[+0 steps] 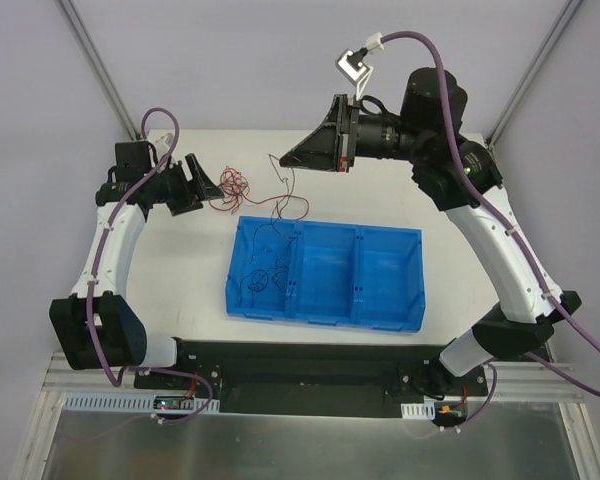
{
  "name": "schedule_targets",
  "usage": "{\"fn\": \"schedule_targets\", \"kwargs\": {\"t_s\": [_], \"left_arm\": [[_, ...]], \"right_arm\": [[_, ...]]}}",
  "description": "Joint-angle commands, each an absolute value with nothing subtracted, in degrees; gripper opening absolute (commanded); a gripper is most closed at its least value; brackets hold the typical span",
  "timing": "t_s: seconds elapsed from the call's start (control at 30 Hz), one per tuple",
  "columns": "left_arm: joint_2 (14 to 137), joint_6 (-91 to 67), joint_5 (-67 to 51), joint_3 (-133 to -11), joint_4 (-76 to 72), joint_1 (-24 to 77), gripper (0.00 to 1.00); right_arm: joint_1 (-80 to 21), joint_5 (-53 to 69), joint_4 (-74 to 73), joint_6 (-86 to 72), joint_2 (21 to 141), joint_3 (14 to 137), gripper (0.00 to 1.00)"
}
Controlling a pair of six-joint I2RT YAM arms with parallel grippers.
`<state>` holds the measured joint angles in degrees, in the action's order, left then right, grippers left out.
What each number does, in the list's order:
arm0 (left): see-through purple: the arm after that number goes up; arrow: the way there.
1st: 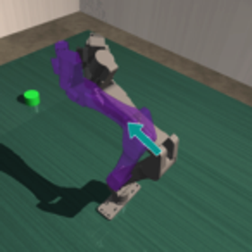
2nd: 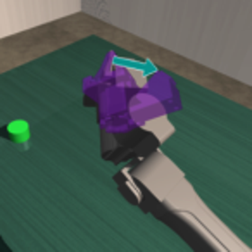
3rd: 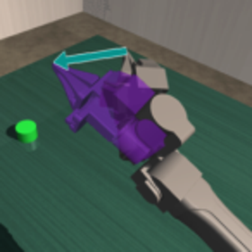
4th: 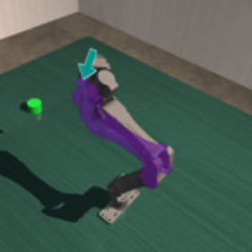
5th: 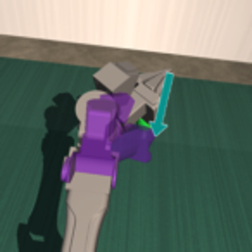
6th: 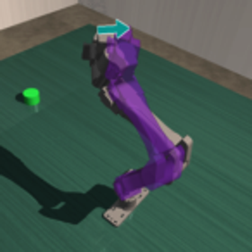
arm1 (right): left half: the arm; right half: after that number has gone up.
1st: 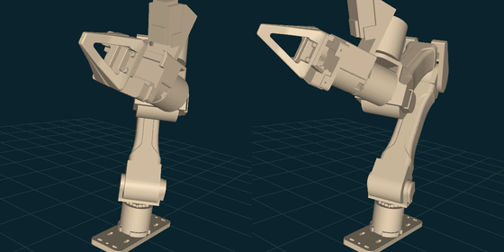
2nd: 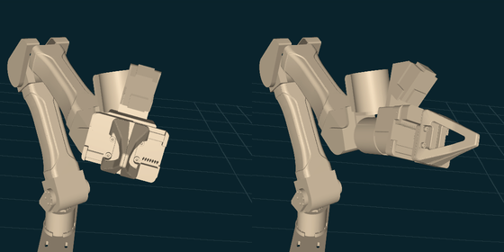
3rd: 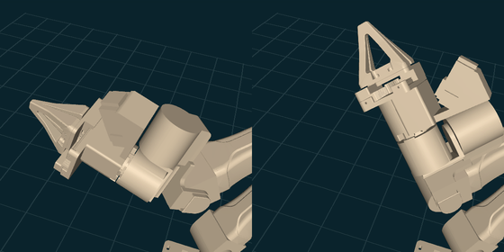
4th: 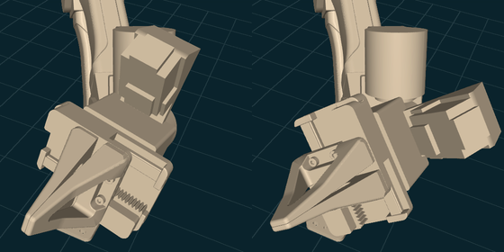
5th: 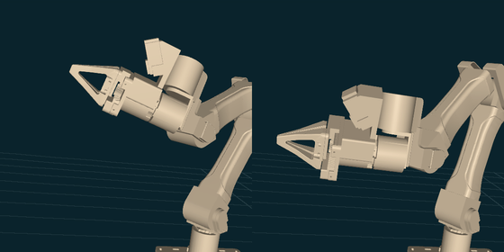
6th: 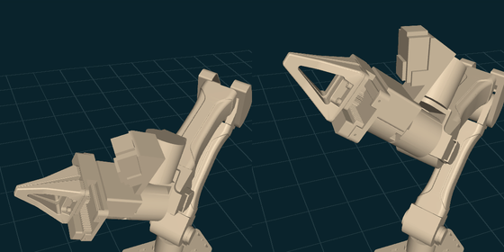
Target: Untangle the cables
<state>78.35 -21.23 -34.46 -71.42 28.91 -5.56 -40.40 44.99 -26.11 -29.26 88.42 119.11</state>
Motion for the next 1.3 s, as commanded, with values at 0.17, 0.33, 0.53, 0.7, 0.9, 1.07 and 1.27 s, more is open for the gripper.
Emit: {"fn": "schedule_targets", "kwargs": {"t_s": [0.17, 0.33, 0.53, 0.7, 0.9, 1.07, 1.27], "left_arm": [[77.34, -18.28, -34.19, -71.19, 30.59, -4.92, 0.72], [78.75, -17.14, -34.1, -72.68, 31.11, -5.01, 0.72], [80.33, -17.05, -34.45, -73.83, 31.38, -5.01, 0.72], [81.47, -17.58, -35.33, -74.35, 31.38, -5.01, 0.72], [83.49, -18.54, -36.56, -75.41, 31.38, -5.01, 0.72], [84.99, -19.07, -37.35, -76.81, 31.38, -5.01, 0.71], [85.96, -19.42, -37.62, -76.82, 31.38, -5.01, 0.71]], "right_arm": [[-41.22, 43.77, -20.48, -29.18, 90.53, 120.86, 0.01], [-41.31, 43.07, -19.78, -27.25, 90.53, 113.57, 0.0], [-41.31, 41.05, -20.3, -23.47, 90.53, 102.93, 0.0], [-41.31, 35.87, -27.66, -18.47, 92.71, 100.98, 0.0], [-43.32, 32.96, -40.06, -11.87, 104.04, 106.25, 0.0], [-47.01, 31.38, -48.14, -7.92, 113.62, 112.57, 0.0], [-49.75, 25.06, -60.64, -2.81, 122.25, 122.87, 0.0]]}}
